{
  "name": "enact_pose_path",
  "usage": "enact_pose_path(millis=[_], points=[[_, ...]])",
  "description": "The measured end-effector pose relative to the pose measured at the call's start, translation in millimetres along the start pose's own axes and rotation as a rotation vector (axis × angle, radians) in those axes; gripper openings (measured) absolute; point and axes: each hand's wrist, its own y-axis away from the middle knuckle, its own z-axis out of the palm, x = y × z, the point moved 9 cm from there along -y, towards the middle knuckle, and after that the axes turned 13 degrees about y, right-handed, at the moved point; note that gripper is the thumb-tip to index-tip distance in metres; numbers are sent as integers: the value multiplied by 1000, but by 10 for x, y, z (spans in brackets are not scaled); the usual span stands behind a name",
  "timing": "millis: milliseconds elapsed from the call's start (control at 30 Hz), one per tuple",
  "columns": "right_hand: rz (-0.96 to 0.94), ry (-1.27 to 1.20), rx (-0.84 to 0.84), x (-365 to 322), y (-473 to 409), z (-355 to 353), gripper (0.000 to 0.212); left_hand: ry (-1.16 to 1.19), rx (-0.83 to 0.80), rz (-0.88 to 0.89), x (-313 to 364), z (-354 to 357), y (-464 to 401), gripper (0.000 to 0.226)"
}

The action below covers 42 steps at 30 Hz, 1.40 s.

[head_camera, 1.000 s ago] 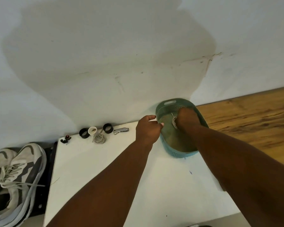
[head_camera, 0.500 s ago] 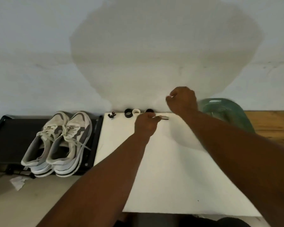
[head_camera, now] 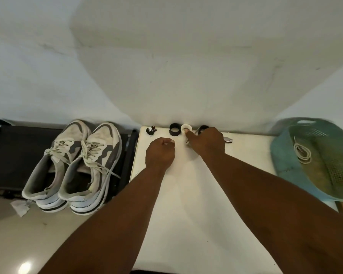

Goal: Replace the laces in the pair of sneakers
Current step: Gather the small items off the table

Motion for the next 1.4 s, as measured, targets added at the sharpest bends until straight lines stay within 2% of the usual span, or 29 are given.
enact_pose_path(millis=[133, 233, 367, 467, 633, 700, 767, 833, 900, 967, 1033, 1100, 1200, 1267, 1333, 1400], points=[[-8, 55, -7, -7, -2, 118, 35, -50, 22, 8, 33, -7, -42, 32], [-25, 111, -28, 23, -29, 160, 39, -96, -15, 31, 124, 61, -35, 28], [-68, 218, -67, 57, -56, 198, 39, -226, -90, 60, 237, 221, -33, 34], [-62, 208, -97, 67, -71, 230, 35, -413, -141, 116, 305, 342, -31, 42], [-43, 96, -142, 122, -38, 245, 30, -511, -167, 198, 353, 436, 9, 37], [-26, -5, -164, 204, 7, 220, 22, -464, -142, 204, 368, 425, 87, 43], [2, -145, -182, 288, 77, 177, 19, -364, -127, 142, 334, 434, 168, 62], [29, -295, -182, 346, 163, 82, 17, -167, -175, 60, 305, 496, 303, 68], [14, -362, -184, 343, 247, -46, 19, 73, -222, -27, 304, 556, 437, 64], [-7, -400, -195, 326, 355, -218, 22, 162, -223, -27, 413, 563, 583, 46], [-27, -414, -178, 342, 439, -424, 20, 189, -232, -17, 548, 586, 750, 26], [-13, -465, -180, 386, 515, -640, 28, 179, -287, 9, 707, 647, 911, 21], [31, -690, -397, 439, 656, -840, 43, 140, -398, 43, 955, 786, 1175, 26], [-31, -739, -500, 443, 731, -1029, 33, 100, -438, 65, 1116, 873, 1325, 27], [-68, -753, -488, 533, 749, -1267, 23, 56, -453, 94, 1261, 974, 1454, 21], [-59, -758, -459, 672, 729, -1468, 25, 62, -467, 101, 1370, 1109, 1564, 17]])
